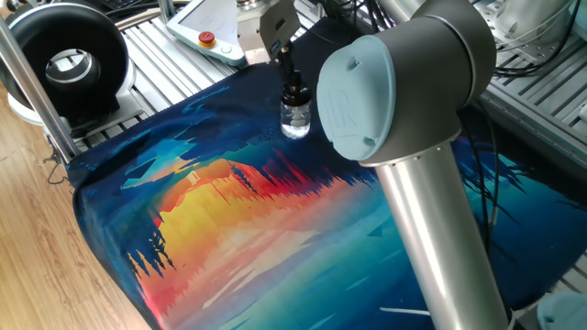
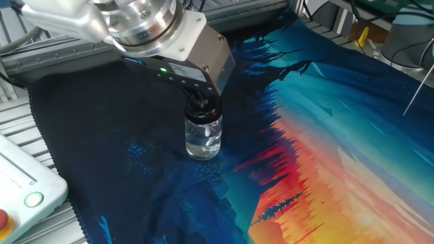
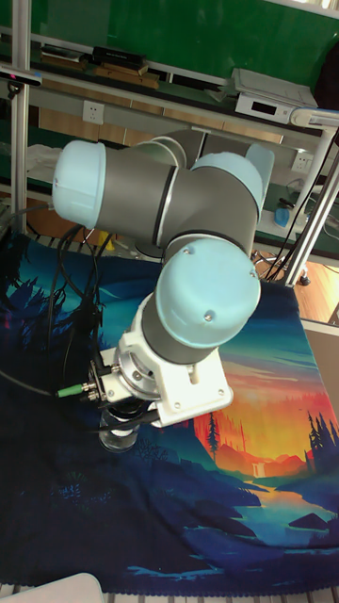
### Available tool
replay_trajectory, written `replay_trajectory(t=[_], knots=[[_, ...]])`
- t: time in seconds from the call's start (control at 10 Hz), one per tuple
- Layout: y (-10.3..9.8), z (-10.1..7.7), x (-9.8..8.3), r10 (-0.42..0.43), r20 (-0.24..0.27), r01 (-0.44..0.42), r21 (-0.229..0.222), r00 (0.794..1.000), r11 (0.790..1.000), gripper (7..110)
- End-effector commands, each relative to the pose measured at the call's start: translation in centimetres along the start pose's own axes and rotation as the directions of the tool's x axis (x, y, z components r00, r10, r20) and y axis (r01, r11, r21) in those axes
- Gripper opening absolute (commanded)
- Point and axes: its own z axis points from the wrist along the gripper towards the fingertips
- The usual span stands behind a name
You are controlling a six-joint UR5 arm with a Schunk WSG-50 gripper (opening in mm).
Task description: Screw the lid onto the jar
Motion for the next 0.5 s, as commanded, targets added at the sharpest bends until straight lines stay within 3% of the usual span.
replay_trajectory(t=[0.0,0.4], knots=[[0.1,-0.3,-0.5,0.078,0.028,-0.077,-0.031,0.997,0.997,7],[-0.4,-0.3,-2.2,0.142,0.099,-0.14,-0.034,0.985,0.99,7]])
